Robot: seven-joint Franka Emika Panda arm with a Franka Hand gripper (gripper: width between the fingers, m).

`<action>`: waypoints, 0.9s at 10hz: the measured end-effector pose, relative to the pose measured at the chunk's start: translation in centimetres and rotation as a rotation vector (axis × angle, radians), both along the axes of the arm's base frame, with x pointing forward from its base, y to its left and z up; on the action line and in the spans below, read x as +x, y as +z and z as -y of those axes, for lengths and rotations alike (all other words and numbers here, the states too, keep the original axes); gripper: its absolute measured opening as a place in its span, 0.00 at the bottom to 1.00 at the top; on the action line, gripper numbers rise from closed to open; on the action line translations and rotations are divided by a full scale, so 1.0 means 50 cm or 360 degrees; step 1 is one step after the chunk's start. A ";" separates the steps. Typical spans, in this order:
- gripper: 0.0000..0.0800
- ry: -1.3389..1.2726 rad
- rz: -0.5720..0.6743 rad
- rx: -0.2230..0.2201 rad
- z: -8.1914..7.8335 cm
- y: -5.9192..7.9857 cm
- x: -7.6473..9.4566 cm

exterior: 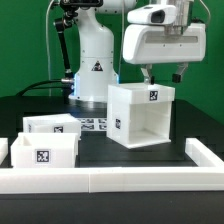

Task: Assemble drawer

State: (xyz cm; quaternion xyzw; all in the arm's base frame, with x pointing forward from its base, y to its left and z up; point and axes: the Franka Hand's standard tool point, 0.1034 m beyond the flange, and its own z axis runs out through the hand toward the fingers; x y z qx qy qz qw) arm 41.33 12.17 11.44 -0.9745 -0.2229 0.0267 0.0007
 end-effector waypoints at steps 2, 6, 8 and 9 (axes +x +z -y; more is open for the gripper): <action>0.81 -0.0004 -0.0023 0.0005 -0.003 -0.021 -0.007; 0.70 -0.0008 -0.0027 0.0008 -0.001 -0.021 -0.007; 0.31 -0.0008 -0.0023 0.0009 -0.001 -0.021 -0.006; 0.31 -0.0008 -0.0023 0.0009 -0.001 -0.021 -0.006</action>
Offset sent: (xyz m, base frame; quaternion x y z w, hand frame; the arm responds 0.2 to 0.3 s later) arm -0.0014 0.0000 -0.0002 -0.0034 -0.0056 -0.0101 0.9999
